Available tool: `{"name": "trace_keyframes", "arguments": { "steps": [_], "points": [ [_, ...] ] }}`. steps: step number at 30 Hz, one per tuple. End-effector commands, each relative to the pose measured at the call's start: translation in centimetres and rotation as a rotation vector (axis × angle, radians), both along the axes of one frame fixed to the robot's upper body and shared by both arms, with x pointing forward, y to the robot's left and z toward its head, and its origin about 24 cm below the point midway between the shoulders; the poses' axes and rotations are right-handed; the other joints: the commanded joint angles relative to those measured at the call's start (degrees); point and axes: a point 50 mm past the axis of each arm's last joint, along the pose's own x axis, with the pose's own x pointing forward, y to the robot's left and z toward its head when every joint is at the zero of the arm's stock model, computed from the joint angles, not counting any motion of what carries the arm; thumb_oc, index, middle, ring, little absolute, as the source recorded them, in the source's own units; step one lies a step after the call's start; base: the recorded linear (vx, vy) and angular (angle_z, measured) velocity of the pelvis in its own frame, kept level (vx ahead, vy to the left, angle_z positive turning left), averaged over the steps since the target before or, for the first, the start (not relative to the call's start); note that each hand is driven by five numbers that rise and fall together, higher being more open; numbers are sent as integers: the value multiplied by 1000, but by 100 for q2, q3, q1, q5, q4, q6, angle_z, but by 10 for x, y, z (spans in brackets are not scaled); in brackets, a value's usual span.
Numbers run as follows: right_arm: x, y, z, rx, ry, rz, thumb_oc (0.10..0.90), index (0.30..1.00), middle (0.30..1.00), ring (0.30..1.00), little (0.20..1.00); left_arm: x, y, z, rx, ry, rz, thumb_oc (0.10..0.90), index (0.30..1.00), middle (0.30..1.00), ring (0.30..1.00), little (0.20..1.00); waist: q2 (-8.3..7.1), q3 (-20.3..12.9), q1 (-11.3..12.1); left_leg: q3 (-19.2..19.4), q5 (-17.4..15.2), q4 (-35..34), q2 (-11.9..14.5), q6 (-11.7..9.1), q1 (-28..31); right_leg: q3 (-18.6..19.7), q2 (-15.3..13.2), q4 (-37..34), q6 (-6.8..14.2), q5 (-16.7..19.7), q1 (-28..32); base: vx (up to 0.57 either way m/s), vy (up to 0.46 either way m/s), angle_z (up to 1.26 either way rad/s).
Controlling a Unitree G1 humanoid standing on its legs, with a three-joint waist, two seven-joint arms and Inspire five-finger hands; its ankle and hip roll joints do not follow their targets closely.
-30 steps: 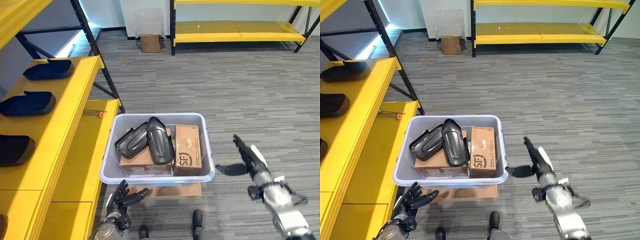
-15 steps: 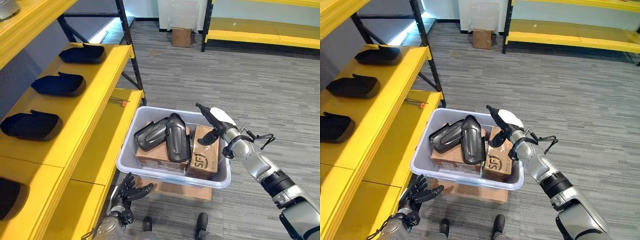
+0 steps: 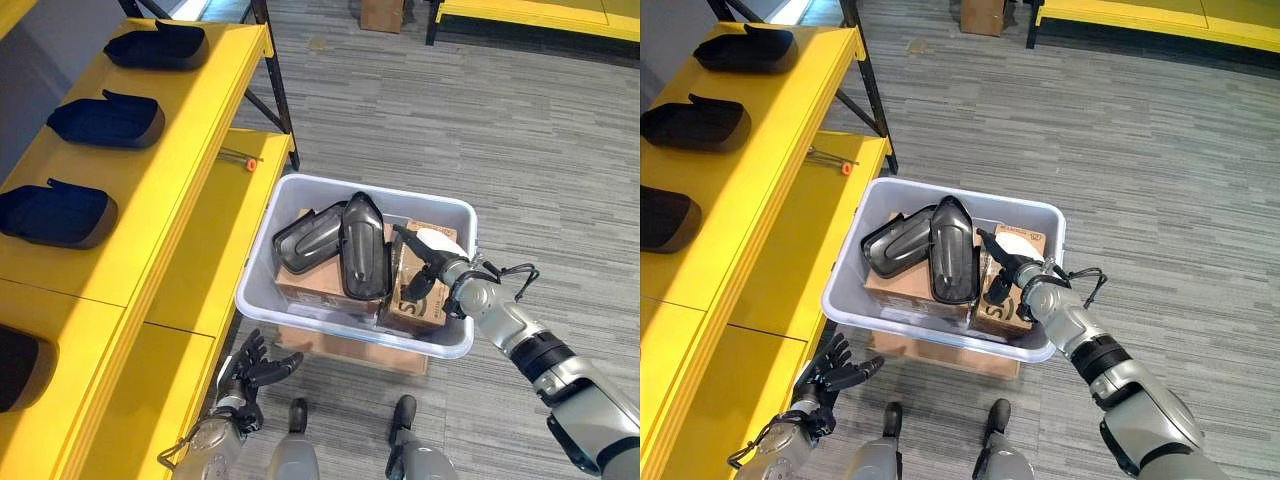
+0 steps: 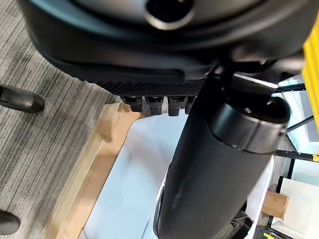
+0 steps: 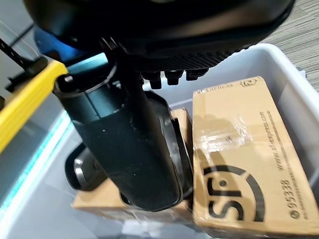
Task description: Move parts from the plastic box to the shelf.
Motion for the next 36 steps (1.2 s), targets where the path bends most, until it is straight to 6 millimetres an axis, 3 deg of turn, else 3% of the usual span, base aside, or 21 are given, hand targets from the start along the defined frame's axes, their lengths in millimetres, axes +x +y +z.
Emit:
{"name": "trace_keyframes", "arguments": {
  "steps": [1, 12, 36],
  "points": [
    [20, 28, 53, 11, -193, 74, 900, 1000, 1000, 1000, 1000, 12, 18, 31, 94, -160, -13, 900, 1000, 1000, 1000, 1000, -394, -127, 91, 43, -444, 949, 283, 35, -401, 386, -824, 968, 588, -1018, -89, -55, 12, 0],
    [27, 44, 67, 33, -232, 83, 900, 1000, 1000, 1000, 1000, 19, 19, 37, 91, -187, 11, 900, 1000, 1000, 1000, 1000, -434, 278, 168, -59, -729, 1591, 224, 92, -779, 517, -900, 1571, 573, -1166, -500, -51, 18, 0],
    [44, 44, 116, -48, -381, 38, 900, 1000, 1000, 1000, 1000, 29, 24, 51, 114, -243, 40, 900, 1000, 1000, 1000, 1000, -435, 804, 420, -250, -853, 2095, 74, 168, -1461, 467, -1002, 1818, 530, -1141, -898, -14, 8, 4]
  ]
}}
